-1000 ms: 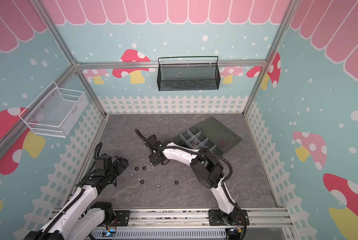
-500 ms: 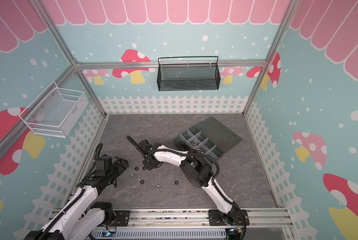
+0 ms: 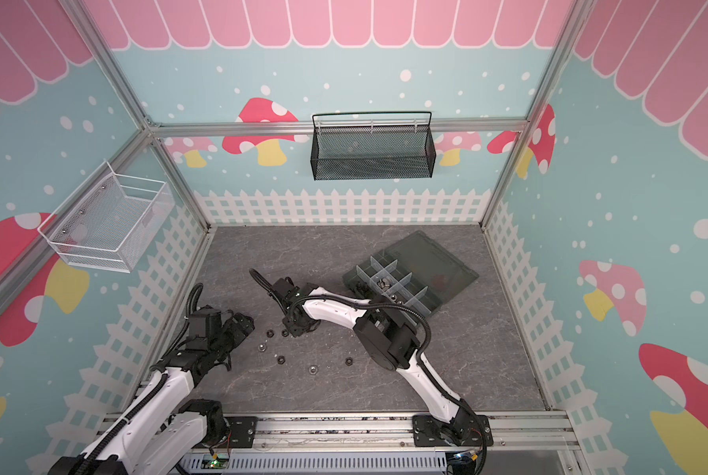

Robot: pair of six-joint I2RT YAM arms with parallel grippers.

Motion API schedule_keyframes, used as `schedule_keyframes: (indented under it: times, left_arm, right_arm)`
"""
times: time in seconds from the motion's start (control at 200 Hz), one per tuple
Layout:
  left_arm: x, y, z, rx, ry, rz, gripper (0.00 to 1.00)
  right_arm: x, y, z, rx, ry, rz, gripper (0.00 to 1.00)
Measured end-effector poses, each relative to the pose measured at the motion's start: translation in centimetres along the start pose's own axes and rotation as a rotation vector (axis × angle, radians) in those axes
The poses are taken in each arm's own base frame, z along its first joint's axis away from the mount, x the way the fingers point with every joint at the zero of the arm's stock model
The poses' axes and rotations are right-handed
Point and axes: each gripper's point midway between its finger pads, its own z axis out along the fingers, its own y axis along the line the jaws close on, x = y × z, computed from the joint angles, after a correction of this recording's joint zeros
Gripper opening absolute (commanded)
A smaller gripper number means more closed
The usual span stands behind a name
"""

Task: Sort the screws and nuts into containers
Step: 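Close the right gripper on the silver hex nut and lift it, then carry the hex nut to the box while the left arm shifts toward nuts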

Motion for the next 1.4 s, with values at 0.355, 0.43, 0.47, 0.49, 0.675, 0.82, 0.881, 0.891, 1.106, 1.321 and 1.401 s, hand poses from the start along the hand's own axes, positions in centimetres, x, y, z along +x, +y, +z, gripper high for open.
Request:
schedule_keyframes:
  times: [0.355, 0.43, 0.47, 0.49, 0.675, 0.82, 0.881, 0.891, 1.106, 1.321, 1.401]
  left_arm:
    - [0.0, 0.0, 0.0, 0.001, -0.001, 0.000, 0.97]
    - [0.0, 0.0, 0.0, 0.002, -0.002, 0.000, 0.97]
    - [0.0, 0.0, 0.0, 0.002, -0.002, 0.000, 0.97]
    - [0.0, 0.0, 0.0, 0.002, -0.002, 0.000, 0.97]
    - [0.0, -0.1, 0.0, 0.003, 0.000, 0.005, 0.96]
    - [0.2, -0.4, -0.1, 0.014, 0.006, 0.021, 0.96]
    - [0.5, -0.7, -0.1, 0.023, 0.012, 0.042, 0.96]
    - [0.6, -0.8, -0.1, 0.025, 0.012, 0.046, 0.96]
    - [1.7, -3.5, -0.7, 0.068, 0.020, 0.162, 0.96]
    - [2.3, -6.1, -0.9, 0.088, 0.026, 0.255, 0.96]
    - [2.7, -6.8, -1.2, 0.092, 0.028, 0.292, 0.94]
  right_arm:
    - [-0.1, -0.1, 0.0, 0.004, -0.003, -0.001, 0.02]
    - [-0.1, -0.2, -0.1, 0.011, -0.007, 0.004, 0.00]
    - [0.0, -0.3, -0.2, 0.017, -0.008, 0.007, 0.00]
    - [0.0, -0.4, -0.3, 0.022, -0.008, 0.010, 0.00]
    - [0.6, -2.2, -2.2, 0.062, -0.035, 0.052, 0.00]
    - [0.6, -5.4, -5.9, 0.087, -0.106, 0.133, 0.00]
    - [0.7, -7.2, -7.4, 0.104, -0.138, 0.176, 0.00]
    - [0.8, -7.7, -7.7, 0.110, -0.143, 0.186, 0.00]
    - [4.9, -15.3, -11.5, 0.194, -0.193, 0.381, 0.00]
    - [10.4, -21.2, -13.4, 0.276, -0.185, 0.543, 0.00]
    - [11.7, -22.8, -13.7, 0.295, -0.184, 0.590, 0.00]
